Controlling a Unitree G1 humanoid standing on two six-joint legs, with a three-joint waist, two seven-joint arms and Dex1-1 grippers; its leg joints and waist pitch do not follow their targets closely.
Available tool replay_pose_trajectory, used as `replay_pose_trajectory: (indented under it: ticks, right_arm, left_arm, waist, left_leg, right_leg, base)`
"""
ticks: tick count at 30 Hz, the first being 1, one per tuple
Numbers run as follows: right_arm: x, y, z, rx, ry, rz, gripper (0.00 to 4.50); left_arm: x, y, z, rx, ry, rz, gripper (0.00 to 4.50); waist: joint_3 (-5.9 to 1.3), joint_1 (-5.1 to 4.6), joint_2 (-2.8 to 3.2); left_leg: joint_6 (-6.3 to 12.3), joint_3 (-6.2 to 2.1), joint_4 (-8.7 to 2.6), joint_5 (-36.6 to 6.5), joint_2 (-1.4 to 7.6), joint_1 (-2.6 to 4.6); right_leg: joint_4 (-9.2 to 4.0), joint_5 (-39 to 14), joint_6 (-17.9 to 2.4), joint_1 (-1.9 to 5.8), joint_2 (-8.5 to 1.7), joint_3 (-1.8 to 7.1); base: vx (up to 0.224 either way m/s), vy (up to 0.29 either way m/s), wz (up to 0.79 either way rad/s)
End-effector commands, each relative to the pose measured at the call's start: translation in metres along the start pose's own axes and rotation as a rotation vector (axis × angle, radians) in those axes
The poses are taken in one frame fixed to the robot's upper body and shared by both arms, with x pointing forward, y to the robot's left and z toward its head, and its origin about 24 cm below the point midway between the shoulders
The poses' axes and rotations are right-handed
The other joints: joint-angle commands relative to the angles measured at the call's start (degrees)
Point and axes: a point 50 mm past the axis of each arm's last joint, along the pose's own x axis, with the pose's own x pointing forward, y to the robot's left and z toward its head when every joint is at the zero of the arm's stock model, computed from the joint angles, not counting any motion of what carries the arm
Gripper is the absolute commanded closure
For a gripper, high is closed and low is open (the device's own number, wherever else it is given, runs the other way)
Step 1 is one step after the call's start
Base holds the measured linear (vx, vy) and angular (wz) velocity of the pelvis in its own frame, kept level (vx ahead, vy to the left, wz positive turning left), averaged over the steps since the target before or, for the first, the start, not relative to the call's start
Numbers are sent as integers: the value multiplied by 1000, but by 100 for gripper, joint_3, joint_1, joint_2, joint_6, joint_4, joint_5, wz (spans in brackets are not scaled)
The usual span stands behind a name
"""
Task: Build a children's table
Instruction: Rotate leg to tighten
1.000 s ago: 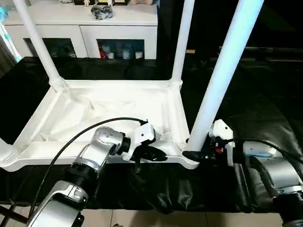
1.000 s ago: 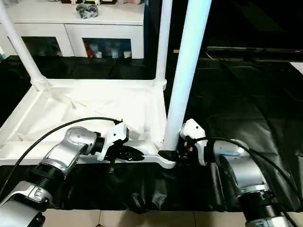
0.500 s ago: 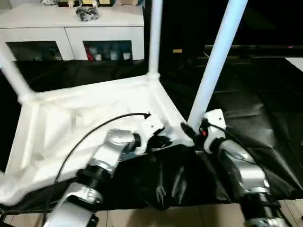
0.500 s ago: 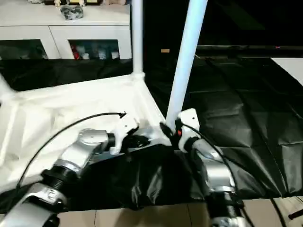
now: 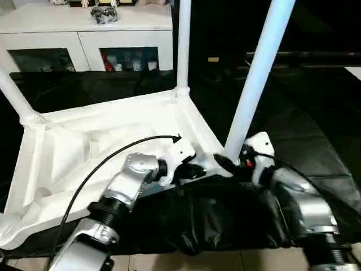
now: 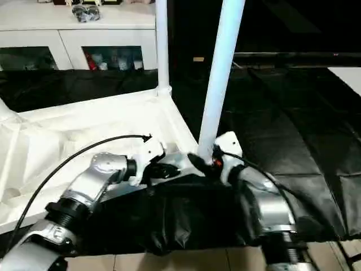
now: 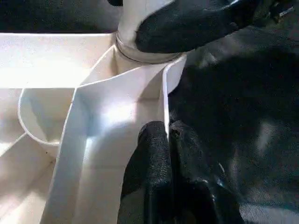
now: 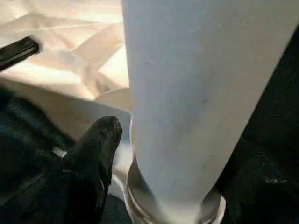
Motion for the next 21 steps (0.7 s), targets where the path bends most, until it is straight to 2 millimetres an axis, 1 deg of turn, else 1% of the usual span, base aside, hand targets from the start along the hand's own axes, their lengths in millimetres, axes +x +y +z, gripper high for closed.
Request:
replay_pose_trajectory:
  ticks: [1,2,3,4,5,6,7,8,9,11,12,14,15,16,17,18,19,20,21]
  right_arm:
    - [21,43,-14,35,53,261,137]
    - [17,43,-14,23,63,304,137]
    - [9,42,-12,4,79,393,137]
    - [9,42,-12,2,81,401,137]
    - [5,41,-11,-6,89,449,137]
    - [0,41,-11,-16,109,509,162]
    - [-2,42,-11,-21,118,534,162]
    - [-3,42,-11,-23,123,548,162]
    - [-4,42,-11,-25,129,560,162]
    - [-5,43,-12,-29,139,581,187]
    - [-6,44,-13,-28,146,598,196]
    - [-8,45,-13,-30,158,619,200]
    - [-10,45,-14,-35,169,638,204]
    - [-10,46,-15,-35,173,648,219]
    - [-11,47,-15,-36,177,661,230]
    - [-11,48,-16,-38,182,669,236]
    - [-10,49,-18,-42,189,676,236]
    - [-10,49,-19,-45,193,680,243]
    - [-9,50,-20,-41,193,677,245]
  left_arm:
    - [10,-7,25,81,-92,-54,450]
    - [8,-6,23,88,-86,-67,450]
    - [3,-6,19,100,-71,-112,450]
    - [2,-6,19,101,-69,-117,450]
    - [-1,-5,17,108,-61,-142,450]
    - [-5,-4,13,111,-45,-162,450]
    - [-6,-3,12,112,-38,-167,450]
    - [-8,-2,11,113,-34,-169,450]
    - [-9,-1,10,112,-30,-169,450]
    - [-11,0,9,113,-22,-166,450]
    - [-12,1,8,111,-20,-164,450]
    - [-13,2,8,110,-18,-162,450]
    - [-13,2,8,108,-18,-161,450]
    - [-13,2,8,108,-18,-162,450]
    - [-14,2,7,108,-17,-163,450]
    - [-14,2,7,109,-17,-164,450]
    - [-14,2,7,107,-18,-162,450]
    - [-15,2,6,106,-19,-161,450]
    - [-15,3,6,103,-19,-152,450]
  waist:
    - [-322,35,-48]
    - [-319,33,-39]
    - [-320,37,-44]
    - [-319,44,-45]
    - [-296,42,-90]
    - [-292,56,-60]
    - [-290,64,-58]
    - [-268,76,-87]
    - [-263,94,-85]
    - [-261,126,-83]
    - [-258,161,-96]
    - [-255,192,-91]
    - [-230,194,-126]
    - [-231,201,-116]
    - [-245,215,-125]
    - [-243,214,-116]
    - [-246,215,-120]
    - [-252,222,-108]
    - [-251,220,-118]
  left_leg:
    - [233,-68,-351,-1652,116,39]
    - [244,-71,-352,-1588,118,33]
    - [258,-71,-351,-1606,121,40]
    - [271,-75,-349,-1618,120,41]
    - [310,-59,-354,-1680,132,43]
    - [314,-59,-356,-1733,134,47]
    - [316,-58,-354,-1773,137,52]
    - [310,-55,-360,-1823,142,52]
    - [279,-54,-364,-1857,150,68]
    - [227,-57,-369,-1888,157,85]
    - [207,-56,-371,-1903,158,92]
    - [174,-52,-375,-1937,167,114]
    - [181,-50,-384,-1948,164,101]
    - [185,-57,-386,-1943,164,94]
    - [192,-61,-385,-1893,166,89]
    - [192,-65,-389,-1867,166,76]
    - [189,-64,-387,-1856,164,77]
    - [183,-65,-384,-1844,162,81]
    - [182,-63,-383,-1837,159,77]
  right_leg:
    - [-409,-1504,-1117,248,-257,196]
    - [-397,-1424,-1172,255,-256,190]
    - [-398,-1426,-1188,266,-248,184]
    - [-395,-1436,-1192,276,-247,181]
    - [-404,-1472,-1199,256,-240,188]
    - [-402,-1574,-1210,257,-247,185]
    - [-412,-1654,-1203,254,-251,181]
    - [-419,-1836,-1160,244,-252,183]
    - [-431,-1994,-1125,223,-265,190]
    - [-447,-2121,-1093,205,-272,197]
    - [-451,-2167,-1071,199,-277,202]
    - [-451,-2150,-1080,188,-277,210]
    - [-453,-2180,-1067,184,-274,209]
    - [-447,-2210,-1056,193,-279,210]
    - [-440,-2219,-1038,203,-293,210]
    - [-440,-2225,-1023,205,-294,210]
    - [-442,-2219,-1016,204,-294,209]
    - [-441,-2211,-1016,203,-298,210]
    - [-442,-2210,-1009,204,-294,209]
  base:
    - [0,0,0]
    - [0,0,0]
    - [0,0,0]
    - [0,0,0]
    - [0,0,0]
    - [0,0,0]
    - [0,0,0]
    - [0,0,0]
    - [0,0,0]
    - [0,0,0]
    - [0,0,0]
    - [0,0,0]
    - [0,0,0]
    - [0,0,0]
    - [0,0,0]
    - [0,0,0]
    - [0,0,0]
    - [0,0,0]
    - [0,0,0]
